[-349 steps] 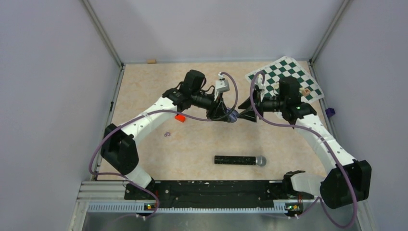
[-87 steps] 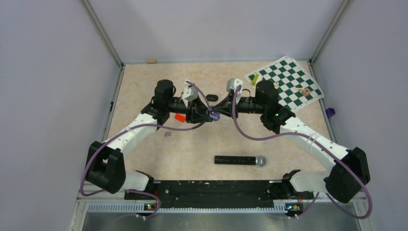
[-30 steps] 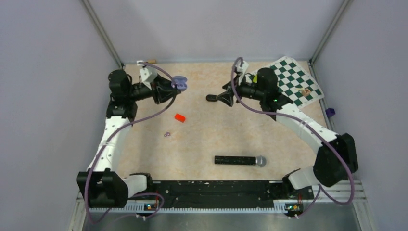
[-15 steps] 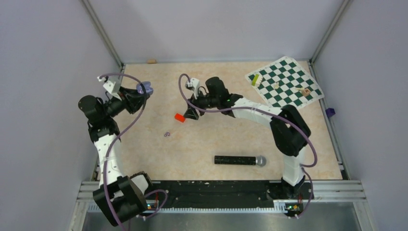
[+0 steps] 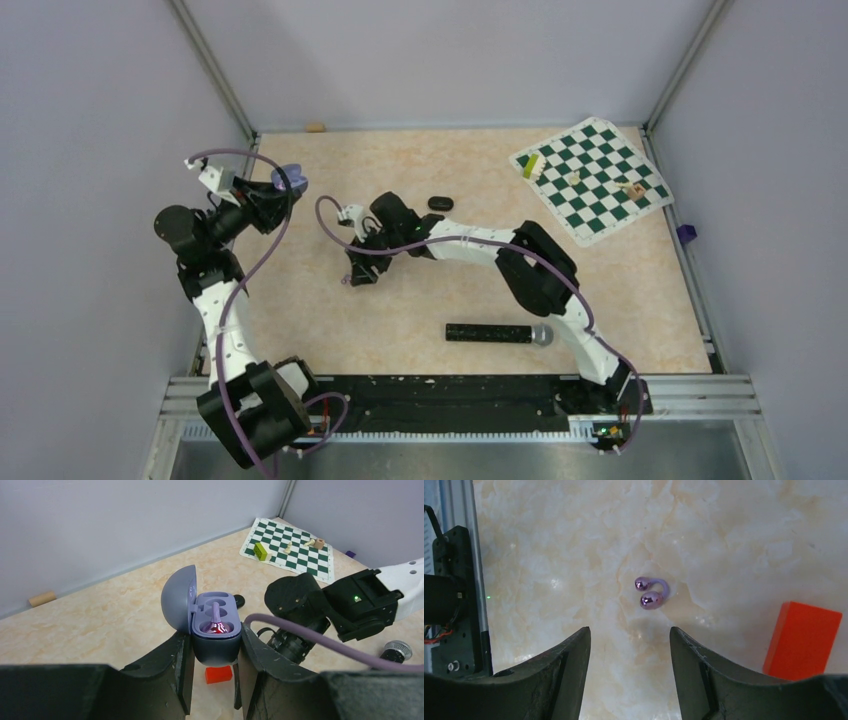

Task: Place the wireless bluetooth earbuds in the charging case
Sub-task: Pick up the earbud from the center of the board.

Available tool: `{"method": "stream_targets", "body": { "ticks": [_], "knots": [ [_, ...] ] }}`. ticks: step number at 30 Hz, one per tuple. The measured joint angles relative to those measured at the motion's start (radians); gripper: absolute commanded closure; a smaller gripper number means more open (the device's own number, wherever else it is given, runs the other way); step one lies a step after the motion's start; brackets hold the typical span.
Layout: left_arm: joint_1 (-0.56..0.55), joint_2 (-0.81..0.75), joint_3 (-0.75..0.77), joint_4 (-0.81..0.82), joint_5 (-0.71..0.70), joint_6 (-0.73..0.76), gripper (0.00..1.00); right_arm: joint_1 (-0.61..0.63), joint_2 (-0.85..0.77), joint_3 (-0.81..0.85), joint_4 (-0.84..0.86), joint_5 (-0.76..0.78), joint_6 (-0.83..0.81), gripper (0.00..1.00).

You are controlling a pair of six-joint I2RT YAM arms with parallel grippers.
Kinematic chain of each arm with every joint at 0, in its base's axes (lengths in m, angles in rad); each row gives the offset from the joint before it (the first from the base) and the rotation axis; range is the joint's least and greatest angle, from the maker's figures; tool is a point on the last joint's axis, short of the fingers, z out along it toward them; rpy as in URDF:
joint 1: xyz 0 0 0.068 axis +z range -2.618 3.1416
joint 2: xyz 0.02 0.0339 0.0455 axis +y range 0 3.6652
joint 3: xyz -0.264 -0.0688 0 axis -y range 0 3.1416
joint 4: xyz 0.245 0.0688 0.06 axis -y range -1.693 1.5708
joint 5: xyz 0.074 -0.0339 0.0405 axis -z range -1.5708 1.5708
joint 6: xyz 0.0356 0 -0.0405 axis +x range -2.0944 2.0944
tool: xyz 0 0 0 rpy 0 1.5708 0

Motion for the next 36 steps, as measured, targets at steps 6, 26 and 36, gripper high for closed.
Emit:
{"method": "stream_targets", "body": {
  "ticks": [6,26,36],
  "knots": [
    [0.001,0.0,-0.004,0.022,-0.002,-0.023,1.0,0.018,0.087,0.118,-0.053,0.014,-0.059,0.4],
    [0.001,0.016,-0.031,0.067,-0.003,-0.05,1.0,0.038,0.186,0.259,-0.135,0.071,-0.127,0.59],
    [0.001,0.023,-0.032,0.084,-0.003,-0.054,1.0,0.057,0.188,0.259,-0.146,0.096,-0.142,0.81]
  ]
}}
